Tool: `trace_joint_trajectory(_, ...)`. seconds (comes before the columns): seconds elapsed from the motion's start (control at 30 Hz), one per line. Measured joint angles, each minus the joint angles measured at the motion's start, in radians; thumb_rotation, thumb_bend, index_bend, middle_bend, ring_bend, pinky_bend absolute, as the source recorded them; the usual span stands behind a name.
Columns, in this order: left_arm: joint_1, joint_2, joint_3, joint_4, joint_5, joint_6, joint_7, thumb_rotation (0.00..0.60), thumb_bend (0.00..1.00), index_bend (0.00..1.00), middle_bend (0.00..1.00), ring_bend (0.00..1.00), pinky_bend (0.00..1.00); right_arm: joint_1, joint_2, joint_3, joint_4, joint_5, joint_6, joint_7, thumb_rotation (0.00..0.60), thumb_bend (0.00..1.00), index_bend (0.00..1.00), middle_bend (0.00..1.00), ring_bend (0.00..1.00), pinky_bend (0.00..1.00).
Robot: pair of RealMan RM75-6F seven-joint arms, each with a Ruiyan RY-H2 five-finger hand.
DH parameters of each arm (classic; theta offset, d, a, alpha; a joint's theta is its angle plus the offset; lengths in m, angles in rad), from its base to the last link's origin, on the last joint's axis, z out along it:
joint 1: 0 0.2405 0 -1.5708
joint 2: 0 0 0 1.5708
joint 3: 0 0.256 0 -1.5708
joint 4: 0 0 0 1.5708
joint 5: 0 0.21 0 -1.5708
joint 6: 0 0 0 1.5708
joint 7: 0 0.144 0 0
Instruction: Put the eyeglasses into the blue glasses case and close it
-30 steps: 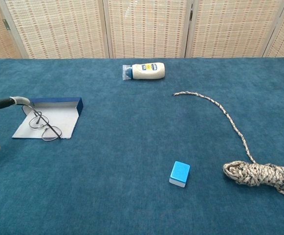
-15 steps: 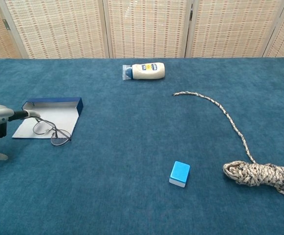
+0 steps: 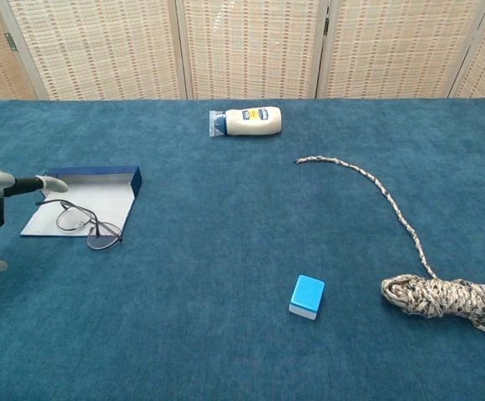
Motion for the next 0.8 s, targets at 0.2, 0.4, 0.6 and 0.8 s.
trace_joint_trajectory(0.2, -0.003, -0.012, 0.016, -0.005, 0.002, -0.02, 0.013, 0.6, 0.22, 0.0, 0.99, 0.95, 0.95, 0.001, 0.001, 0.0, 0.001, -0.003, 0.002, 0.002, 0.6, 0.34, 0.33, 0.5, 0.44, 0.31)
trace_joint_trajectory(0.4, -0.015, -0.031, 0.011, 0.01, -0.012, -0.028, 0.028, 0.6, 0.22, 0.0, 0.99, 0.95, 0.95, -0.006, 0.003, -0.001, 0.003, 0.0, 0.007, 0.005, 0.6, 0.34, 0.33, 0.51, 0.45, 0.31)
trace_joint_trajectory(0.6, -0.02, -0.031, 0.011, -0.002, -0.016, -0.027, 0.04, 0.6, 0.22, 0.0, 0.99, 0.95, 0.95, -0.009, 0.004, -0.002, 0.005, 0.0, 0.011, 0.009, 0.6, 0.34, 0.33, 0.51, 0.45, 0.31)
trace_joint_trajectory(0.8, -0.028, -0.044, 0.013, 0.003, -0.039, -0.039, 0.057, 0.6, 0.22, 0.0, 0.99, 0.95, 0.95, -0.01, 0.004, -0.002, 0.008, -0.001, 0.012, 0.012, 0.6, 0.34, 0.33, 0.51, 0.45, 0.31)
